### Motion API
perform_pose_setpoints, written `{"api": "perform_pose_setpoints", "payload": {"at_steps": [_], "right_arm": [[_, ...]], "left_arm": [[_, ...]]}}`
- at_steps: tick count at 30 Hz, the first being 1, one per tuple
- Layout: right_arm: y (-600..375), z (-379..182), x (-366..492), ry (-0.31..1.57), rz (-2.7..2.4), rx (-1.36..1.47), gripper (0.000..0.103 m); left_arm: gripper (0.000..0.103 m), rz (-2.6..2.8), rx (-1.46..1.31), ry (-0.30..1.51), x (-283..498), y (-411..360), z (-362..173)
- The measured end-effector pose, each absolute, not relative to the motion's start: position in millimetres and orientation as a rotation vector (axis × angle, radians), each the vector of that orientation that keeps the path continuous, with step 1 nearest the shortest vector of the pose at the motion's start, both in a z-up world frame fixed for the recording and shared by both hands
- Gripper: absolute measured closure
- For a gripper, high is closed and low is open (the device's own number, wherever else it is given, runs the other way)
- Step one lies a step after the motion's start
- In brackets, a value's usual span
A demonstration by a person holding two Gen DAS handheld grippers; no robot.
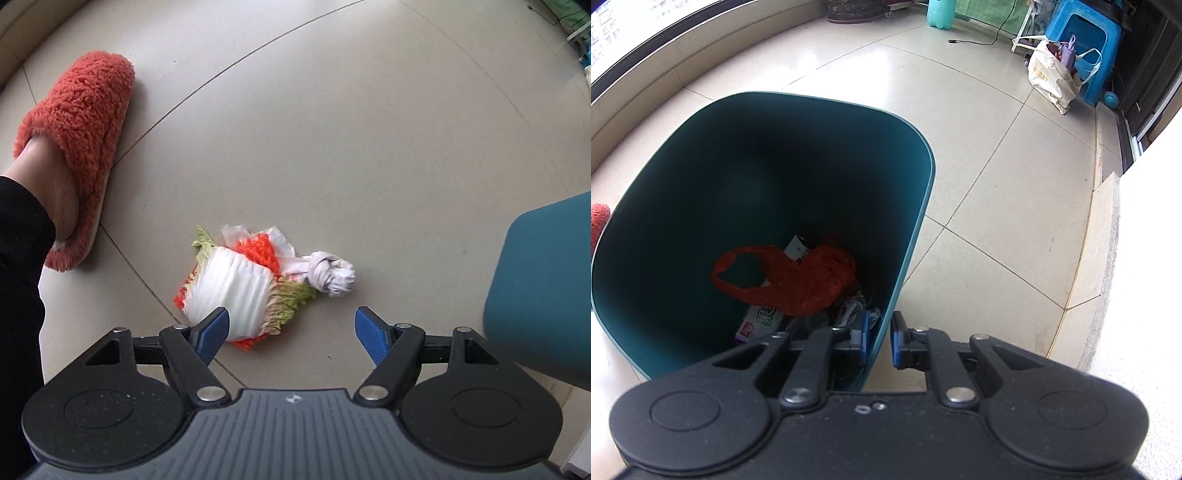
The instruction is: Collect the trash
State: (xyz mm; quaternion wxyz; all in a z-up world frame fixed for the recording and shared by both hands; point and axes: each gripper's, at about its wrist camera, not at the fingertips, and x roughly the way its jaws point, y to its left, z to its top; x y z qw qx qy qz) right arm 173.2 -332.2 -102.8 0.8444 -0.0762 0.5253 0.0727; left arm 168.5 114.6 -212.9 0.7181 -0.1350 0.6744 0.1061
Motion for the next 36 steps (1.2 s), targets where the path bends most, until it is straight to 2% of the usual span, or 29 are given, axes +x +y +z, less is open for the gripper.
{"api": "perform_pose_setpoints", "payload": {"at_steps": [4, 10, 16, 19, 21, 29, 36], "right_arm": [[-335, -102, 173, 1.108, 0.160, -0.151, 0.092], [-340, -101, 174, 1.111, 0.166, -0.138, 0.091], [-341, -102, 175, 1.113, 0.165, -0.145, 0.091], [-340, -102, 176, 1.116, 0.162, -0.139, 0.091], [-339, -103, 177, 1.118, 0.160, -0.143, 0.091], [-341, -102, 176, 1.114, 0.161, -0.137, 0.091], [-342, -102, 173, 1.107, 0.161, -0.138, 0.091]], "left_arm": [[0.028, 0.219, -0.110, 1.563, 171, 115, -252], [0.028, 0.137, -0.032, 1.634, 176, 121, -284], [0.028, 0.150, -0.103, 1.667, 178, 143, -297], [0.028, 0.164, -0.150, 1.662, 177, 150, -296], [0.033, 0.171, -0.138, 1.654, 175, 151, -293], [0.037, 0.209, -0.076, 1.593, 168, 143, -265], [0.038, 0.097, -0.072, 1.517, 166, 98, -225]]}}
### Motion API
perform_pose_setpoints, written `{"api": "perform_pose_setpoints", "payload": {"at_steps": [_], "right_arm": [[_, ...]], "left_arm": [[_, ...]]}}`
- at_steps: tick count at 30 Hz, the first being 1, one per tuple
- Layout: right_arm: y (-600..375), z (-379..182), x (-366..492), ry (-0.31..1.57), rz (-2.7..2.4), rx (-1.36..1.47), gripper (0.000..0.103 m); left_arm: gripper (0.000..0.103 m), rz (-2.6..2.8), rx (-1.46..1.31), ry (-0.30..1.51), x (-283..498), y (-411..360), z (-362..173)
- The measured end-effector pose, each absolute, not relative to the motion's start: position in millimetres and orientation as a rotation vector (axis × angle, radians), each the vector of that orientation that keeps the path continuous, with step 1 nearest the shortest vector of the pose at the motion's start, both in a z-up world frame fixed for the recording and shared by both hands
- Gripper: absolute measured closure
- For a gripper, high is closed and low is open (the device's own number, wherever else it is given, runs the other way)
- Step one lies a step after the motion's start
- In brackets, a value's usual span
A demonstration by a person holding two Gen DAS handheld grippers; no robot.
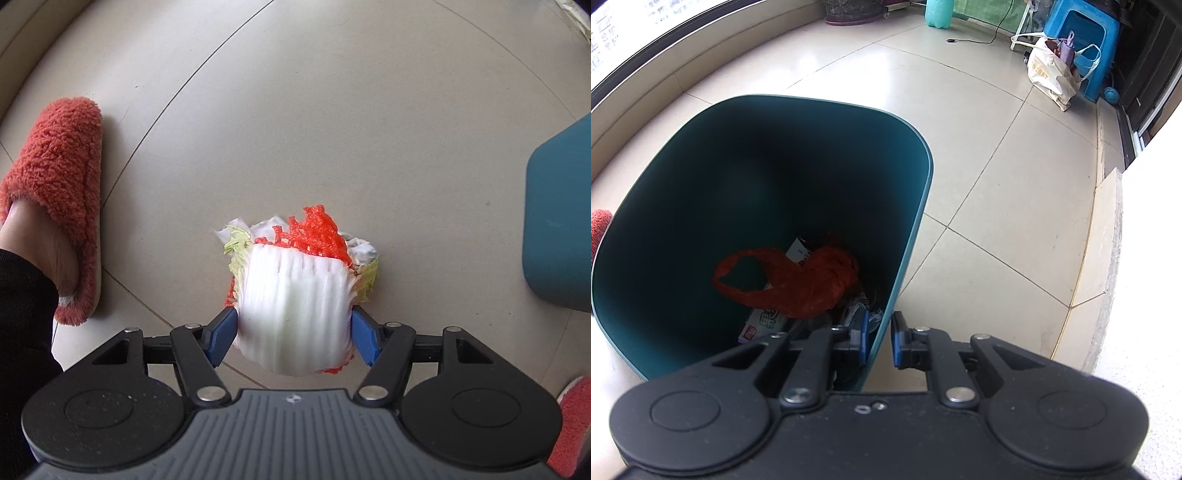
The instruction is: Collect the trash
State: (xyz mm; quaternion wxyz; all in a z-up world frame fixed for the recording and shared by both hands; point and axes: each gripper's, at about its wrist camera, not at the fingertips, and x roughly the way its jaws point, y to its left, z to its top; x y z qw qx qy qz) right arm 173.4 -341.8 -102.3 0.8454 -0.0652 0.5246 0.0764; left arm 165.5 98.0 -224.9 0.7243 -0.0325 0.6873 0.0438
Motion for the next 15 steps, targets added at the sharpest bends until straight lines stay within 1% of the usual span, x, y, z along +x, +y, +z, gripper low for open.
{"api": "perform_pose_setpoints", "payload": {"at_steps": [5, 9, 12, 15], "right_arm": [[-340, -102, 172, 1.103, 0.161, -0.143, 0.091], [-338, -102, 172, 1.103, 0.158, -0.151, 0.091], [-337, -102, 171, 1.103, 0.158, -0.149, 0.091], [-335, -102, 171, 1.102, 0.159, -0.153, 0.091]], "left_arm": [[0.038, -0.021, 0.069, 1.519, 165, 32, -228], [0.038, -0.089, 0.157, 1.543, 174, -17, -251], [0.036, -0.095, 0.212, 1.558, 181, -37, -268], [0.033, -0.116, 0.185, 1.575, 189, -39, -277]]}}
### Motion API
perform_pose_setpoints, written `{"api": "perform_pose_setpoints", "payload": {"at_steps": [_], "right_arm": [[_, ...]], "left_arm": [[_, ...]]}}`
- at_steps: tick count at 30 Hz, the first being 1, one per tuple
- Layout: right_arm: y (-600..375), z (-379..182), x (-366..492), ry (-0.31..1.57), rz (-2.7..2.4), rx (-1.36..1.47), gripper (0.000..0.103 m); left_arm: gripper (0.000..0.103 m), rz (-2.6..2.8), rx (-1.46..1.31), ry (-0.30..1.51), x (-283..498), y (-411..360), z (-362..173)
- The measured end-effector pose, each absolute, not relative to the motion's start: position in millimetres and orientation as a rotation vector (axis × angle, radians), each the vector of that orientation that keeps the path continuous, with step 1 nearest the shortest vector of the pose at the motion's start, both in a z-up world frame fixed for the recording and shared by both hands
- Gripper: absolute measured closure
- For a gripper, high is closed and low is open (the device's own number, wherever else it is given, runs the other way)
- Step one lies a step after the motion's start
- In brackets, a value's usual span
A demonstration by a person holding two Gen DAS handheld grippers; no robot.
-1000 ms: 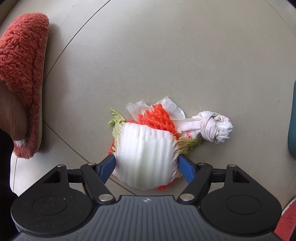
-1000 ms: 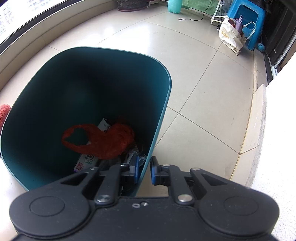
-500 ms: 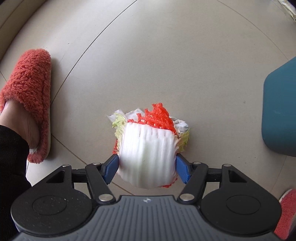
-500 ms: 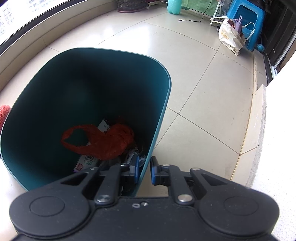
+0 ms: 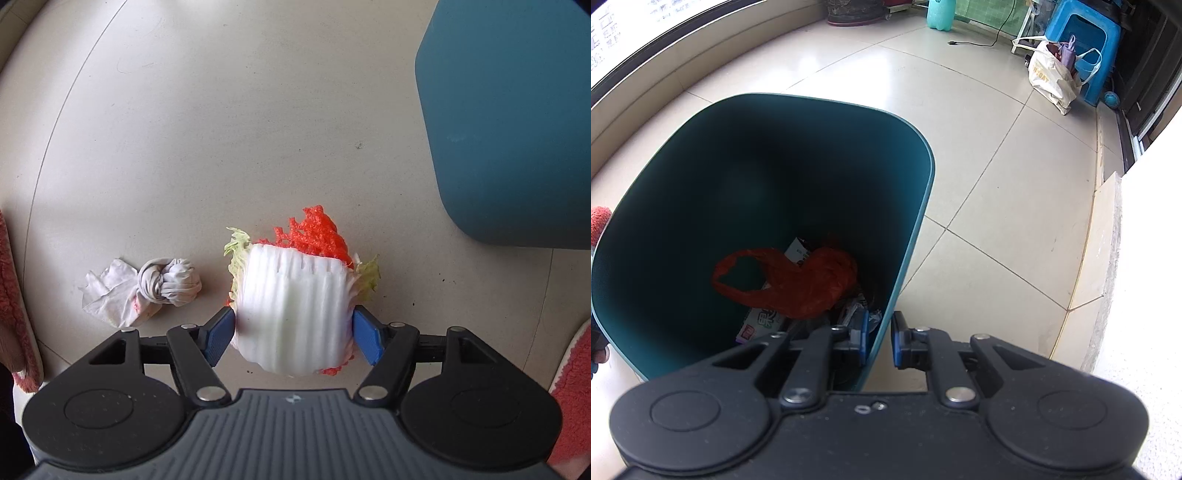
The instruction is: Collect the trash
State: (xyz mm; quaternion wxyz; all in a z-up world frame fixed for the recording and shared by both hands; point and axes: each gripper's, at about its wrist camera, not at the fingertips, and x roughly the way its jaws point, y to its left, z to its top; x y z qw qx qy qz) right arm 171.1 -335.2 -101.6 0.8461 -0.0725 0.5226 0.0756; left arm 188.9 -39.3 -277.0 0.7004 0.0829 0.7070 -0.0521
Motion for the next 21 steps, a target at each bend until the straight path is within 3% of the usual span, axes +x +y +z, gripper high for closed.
{"api": "perform_pose_setpoints", "payload": {"at_steps": [7, 17, 21], "right_arm": [[-338, -100, 171, 1.101, 0.165, -0.144, 0.091], [-342, -100, 172, 1.101, 0.166, -0.139, 0.091], [-342, -100, 172, 1.101, 0.167, -0.143, 0.091]], "left_arm": [[0.030, -0.157, -0.014, 1.573, 199, -6, -269], [0.030, -0.158, 0.107, 1.601, 191, -29, -296], [0.040, -0.138, 0.061, 1.592, 190, -21, -298]]}}
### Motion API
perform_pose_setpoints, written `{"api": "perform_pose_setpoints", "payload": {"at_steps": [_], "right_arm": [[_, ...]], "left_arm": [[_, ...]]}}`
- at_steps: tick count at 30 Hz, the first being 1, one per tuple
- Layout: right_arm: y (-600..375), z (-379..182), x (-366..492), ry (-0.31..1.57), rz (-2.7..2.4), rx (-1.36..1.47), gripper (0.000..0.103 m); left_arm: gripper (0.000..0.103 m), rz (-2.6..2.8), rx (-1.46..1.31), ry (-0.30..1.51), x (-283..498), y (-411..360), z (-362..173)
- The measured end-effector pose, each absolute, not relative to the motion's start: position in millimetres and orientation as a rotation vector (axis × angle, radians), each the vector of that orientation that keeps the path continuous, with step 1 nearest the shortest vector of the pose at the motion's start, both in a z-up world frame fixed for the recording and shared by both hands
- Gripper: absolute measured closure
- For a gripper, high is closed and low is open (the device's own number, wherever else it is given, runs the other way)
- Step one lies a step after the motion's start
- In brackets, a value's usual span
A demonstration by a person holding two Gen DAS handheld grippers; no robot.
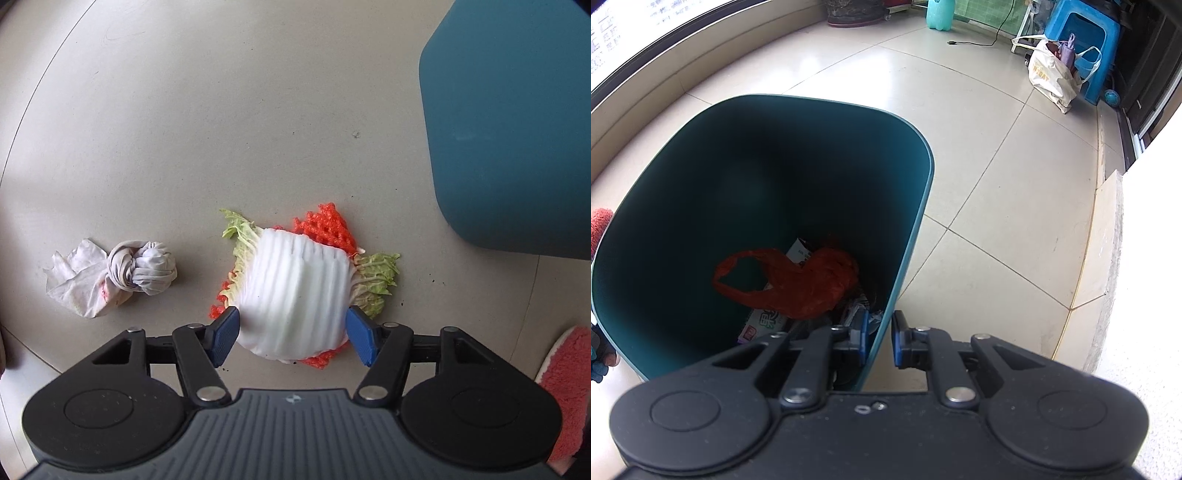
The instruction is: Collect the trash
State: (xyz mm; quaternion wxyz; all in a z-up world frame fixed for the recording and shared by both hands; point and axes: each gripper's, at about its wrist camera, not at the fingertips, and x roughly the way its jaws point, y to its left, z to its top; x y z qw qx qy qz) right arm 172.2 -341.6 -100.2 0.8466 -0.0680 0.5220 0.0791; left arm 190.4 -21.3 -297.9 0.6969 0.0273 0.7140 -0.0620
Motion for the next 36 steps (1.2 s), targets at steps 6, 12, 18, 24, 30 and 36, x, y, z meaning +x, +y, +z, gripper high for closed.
{"api": "perform_pose_setpoints", "payload": {"at_steps": [6, 12, 18, 24, 30, 36], "right_arm": [[-341, -101, 171, 1.099, 0.168, -0.144, 0.091], [-341, -101, 170, 1.100, 0.169, -0.145, 0.091], [-342, -101, 170, 1.098, 0.170, -0.143, 0.091], [-340, -102, 169, 1.096, 0.169, -0.147, 0.091], [-342, -101, 170, 1.098, 0.169, -0.139, 0.091], [-344, -100, 172, 1.100, 0.173, -0.130, 0.090]], "left_arm": [[0.071, -0.105, 0.088, 1.555, 188, -17, -284], [0.103, -0.129, 0.075, 1.516, 189, -7, -248], [0.083, -0.188, -0.041, 1.570, 192, 7, -258], [0.021, -0.164, -0.038, 1.518, 193, -4, -261], [0.021, -0.134, 0.120, 1.546, 194, -26, -302], [0.018, -0.129, 0.125, 1.552, 192, -30, -320]]}}
